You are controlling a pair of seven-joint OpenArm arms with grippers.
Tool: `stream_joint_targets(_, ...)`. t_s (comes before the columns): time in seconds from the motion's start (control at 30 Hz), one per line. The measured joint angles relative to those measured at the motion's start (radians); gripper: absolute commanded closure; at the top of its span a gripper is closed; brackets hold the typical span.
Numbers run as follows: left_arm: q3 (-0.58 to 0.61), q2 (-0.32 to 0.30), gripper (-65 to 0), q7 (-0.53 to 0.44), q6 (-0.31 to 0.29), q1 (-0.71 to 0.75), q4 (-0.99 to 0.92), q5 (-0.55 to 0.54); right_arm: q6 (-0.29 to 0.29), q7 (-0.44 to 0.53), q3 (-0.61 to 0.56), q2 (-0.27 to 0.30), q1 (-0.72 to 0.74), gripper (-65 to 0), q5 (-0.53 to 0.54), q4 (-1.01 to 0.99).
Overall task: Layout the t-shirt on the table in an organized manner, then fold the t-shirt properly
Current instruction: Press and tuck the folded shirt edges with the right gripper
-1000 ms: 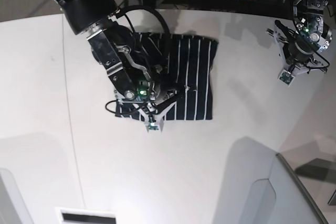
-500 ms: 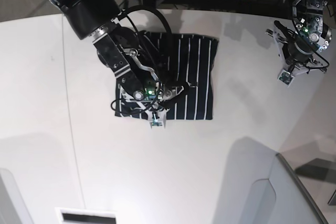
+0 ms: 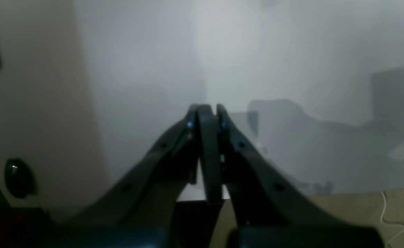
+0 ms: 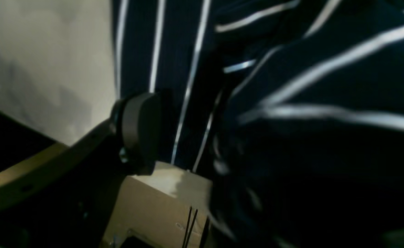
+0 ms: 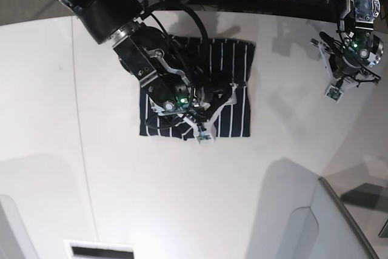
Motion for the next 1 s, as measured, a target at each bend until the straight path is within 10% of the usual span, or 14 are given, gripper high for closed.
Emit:
stream_joint_targets(0.3,0.0,0.001,0.0,-0.004,0.0,-0.022,-0.002,0.001,0.005,0.0,-0.113,0.0,0.018,-38.3,0.0,0.019)
stream_joint_targets(0.5,0.0,0.0,0.0,-0.003,0.0,-0.022,-0.002,0.002,0.207,0.062,-0.171,-0.007,0.022,-38.3,0.007,0.021)
stream_joint_targets(0.63,0.0,-0.005,0.0,-0.007,0.0,-0.021,-0.006,0.0,0.214,0.055,-0.17,0.025,0.027,-38.3,-0.002,0.106)
stream_joint_targets(0.9,-0.156,-0.031,0.0,-0.114,0.0,-0.003,-0.125,0.0,0.179,-0.08,0.049,0.112,-0.114,-37.5,0.0,0.447)
stream_joint_targets(1.0,-0.179,-0.03,0.0,-0.156,0.0,0.012,-0.127,-0.005,0.176,-0.067,0.133,0.126,-0.135,-24.0,-0.014,0.419)
